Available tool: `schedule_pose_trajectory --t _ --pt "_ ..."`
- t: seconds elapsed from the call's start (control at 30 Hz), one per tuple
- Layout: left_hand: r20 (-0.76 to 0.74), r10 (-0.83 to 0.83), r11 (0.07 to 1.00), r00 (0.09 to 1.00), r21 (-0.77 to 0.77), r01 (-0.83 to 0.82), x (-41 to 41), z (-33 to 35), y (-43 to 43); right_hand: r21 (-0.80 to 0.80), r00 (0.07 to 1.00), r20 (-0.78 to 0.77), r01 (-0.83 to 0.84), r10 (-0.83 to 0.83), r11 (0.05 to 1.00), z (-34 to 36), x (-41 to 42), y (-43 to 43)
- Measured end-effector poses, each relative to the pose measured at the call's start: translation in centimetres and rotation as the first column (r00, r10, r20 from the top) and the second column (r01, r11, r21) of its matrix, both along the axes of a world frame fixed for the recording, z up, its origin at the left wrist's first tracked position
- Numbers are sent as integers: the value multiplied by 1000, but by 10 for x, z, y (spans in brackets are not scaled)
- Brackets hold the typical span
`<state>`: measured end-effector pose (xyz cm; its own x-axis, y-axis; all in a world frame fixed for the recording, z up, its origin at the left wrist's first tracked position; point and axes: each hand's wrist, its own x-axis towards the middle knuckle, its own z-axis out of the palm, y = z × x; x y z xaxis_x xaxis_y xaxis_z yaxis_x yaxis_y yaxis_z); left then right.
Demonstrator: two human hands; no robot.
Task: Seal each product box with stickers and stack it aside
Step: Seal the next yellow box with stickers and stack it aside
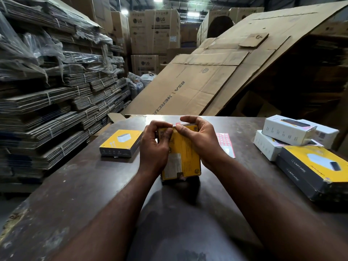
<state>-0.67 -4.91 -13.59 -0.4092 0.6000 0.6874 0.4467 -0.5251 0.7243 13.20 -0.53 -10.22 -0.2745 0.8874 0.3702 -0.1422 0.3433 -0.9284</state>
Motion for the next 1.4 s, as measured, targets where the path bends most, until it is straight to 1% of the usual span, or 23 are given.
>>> schedule_pose_trajectory --t 0.1,0.17,0.3,0.37,0.43,0.5,0.57,0.6,0.63,0.67,0.7,0.73,0.77,0.83,0.97,1.03,1.2,1.3,1.4 --pt "4 2 1000 1000 -3 -2 0 0 0 -132 991 -107 -91 77 987 2 1 2" --pt "0 4 1000 1000 -6 -4 0 1 0 -137 989 -126 -100 83 986 3 2 3" --pt "6 7 1000 1000 -15 -7 -1 0 1 1 999 -31 -16 16 1000 -1 1 1" --pt "11 7 1000 1000 -18 -7 -1 0 1 96 998 47 40 -45 995 -3 -1 -1" --pt "16 2 1000 1000 -15 -2 -1 -1 1 154 991 93 82 -97 985 -4 -1 0" --pt "12 4 1000 1000 -14 -4 -1 0 1 150 992 97 68 -83 986 -3 0 1" --pt "17 2 1000 1000 -16 -2 -1 1 1 132 997 61 34 -42 991 -3 1 2" --pt "20 1 1000 1000 -16 -1 -1 1 1 183 996 63 55 -68 982 -5 0 3" --pt "21 1 1000 1000 -13 -1 0 1 0 299 985 91 112 -145 948 -8 0 3" --pt "20 2 1000 1000 -11 -2 0 1 0 459 960 125 167 -249 873 -10 0 2" --pt "21 2 1000 1000 -9 -2 0 1 1 617 929 139 190 -344 763 -13 -1 1" --pt "25 0 1000 1000 -9 0 -1 1 1 730 907 134 181 -399 659 -16 -1 2" --pt "30 -2 1000 1000 -9 2 -1 1 1 787 899 132 161 -417 595 -17 -1 2" --pt "36 -4 1000 999 -13 4 -2 0 1 819 897 139 134 -420 558 -17 0 3" --pt "21 11 1000 1000 -24 -11 -2 1 0 829 887 174 102 -428 549 -17 4 7" --pt "23 14 1000 1000 -25 -13 -2 1 0 818 885 185 102 -427 566 -16 3 6" --pt "26 18 999 999 -30 -18 -1 1 1 657 918 174 161 -356 736 -11 -1 2" --pt "30 9 1000 1000 -22 -8 -1 2 0 604 935 175 146 -309 784 -11 0 4" --pt "33 0 1000 999 -26 1 -2 1 0 581 945 165 136 -281 802 -11 3 6"
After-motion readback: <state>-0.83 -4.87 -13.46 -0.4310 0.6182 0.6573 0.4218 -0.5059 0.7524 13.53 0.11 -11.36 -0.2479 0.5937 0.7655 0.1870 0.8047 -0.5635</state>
